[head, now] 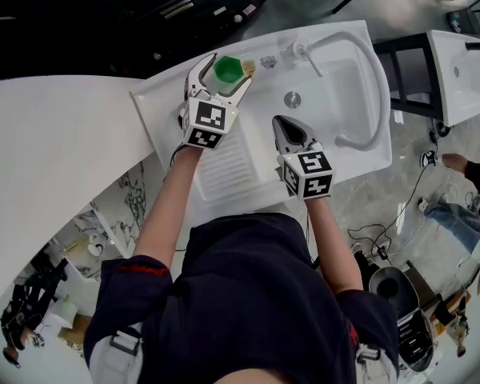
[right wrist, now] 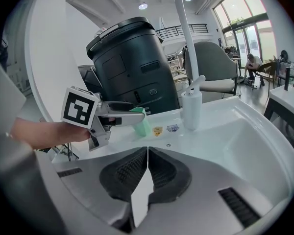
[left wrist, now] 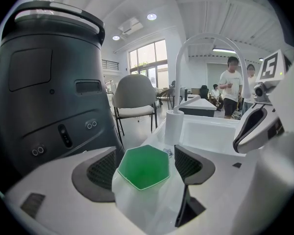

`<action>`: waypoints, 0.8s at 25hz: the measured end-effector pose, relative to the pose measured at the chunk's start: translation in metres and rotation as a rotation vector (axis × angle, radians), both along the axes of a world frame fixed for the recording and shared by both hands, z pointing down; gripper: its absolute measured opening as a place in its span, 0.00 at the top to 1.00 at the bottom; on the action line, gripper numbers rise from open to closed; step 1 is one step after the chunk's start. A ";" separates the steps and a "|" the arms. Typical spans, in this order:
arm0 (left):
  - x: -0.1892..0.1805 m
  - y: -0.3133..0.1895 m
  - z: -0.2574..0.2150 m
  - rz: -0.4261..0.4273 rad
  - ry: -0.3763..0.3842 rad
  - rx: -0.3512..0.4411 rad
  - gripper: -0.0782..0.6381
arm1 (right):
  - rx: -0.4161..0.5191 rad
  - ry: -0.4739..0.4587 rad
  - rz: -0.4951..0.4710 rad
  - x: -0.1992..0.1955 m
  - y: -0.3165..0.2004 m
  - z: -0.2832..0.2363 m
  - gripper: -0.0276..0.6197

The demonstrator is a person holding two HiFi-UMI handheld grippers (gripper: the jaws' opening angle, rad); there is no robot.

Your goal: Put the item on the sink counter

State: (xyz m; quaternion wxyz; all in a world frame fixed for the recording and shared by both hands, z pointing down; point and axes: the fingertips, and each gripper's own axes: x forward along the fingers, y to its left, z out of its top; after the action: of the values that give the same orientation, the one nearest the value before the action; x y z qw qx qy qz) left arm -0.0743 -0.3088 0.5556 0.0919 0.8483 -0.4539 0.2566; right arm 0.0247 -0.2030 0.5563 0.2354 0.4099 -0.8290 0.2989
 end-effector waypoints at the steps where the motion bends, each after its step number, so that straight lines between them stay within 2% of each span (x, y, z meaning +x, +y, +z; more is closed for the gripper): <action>1: 0.000 0.002 -0.002 -0.003 0.001 0.000 0.39 | 0.003 -0.001 -0.002 0.000 0.001 -0.001 0.90; 16: -0.002 0.039 -0.041 -0.021 0.034 0.031 0.39 | 0.071 0.003 -0.042 -0.004 0.012 -0.027 0.90; 20: -0.001 0.055 -0.051 -0.019 0.018 0.043 0.45 | 0.103 0.003 -0.054 -0.005 0.013 -0.040 0.90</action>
State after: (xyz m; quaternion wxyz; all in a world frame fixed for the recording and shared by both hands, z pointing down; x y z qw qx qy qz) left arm -0.0752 -0.2537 0.5042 0.0801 0.8481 -0.4664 0.2384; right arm 0.0193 -0.1902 0.5168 0.2232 0.3995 -0.8537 0.2486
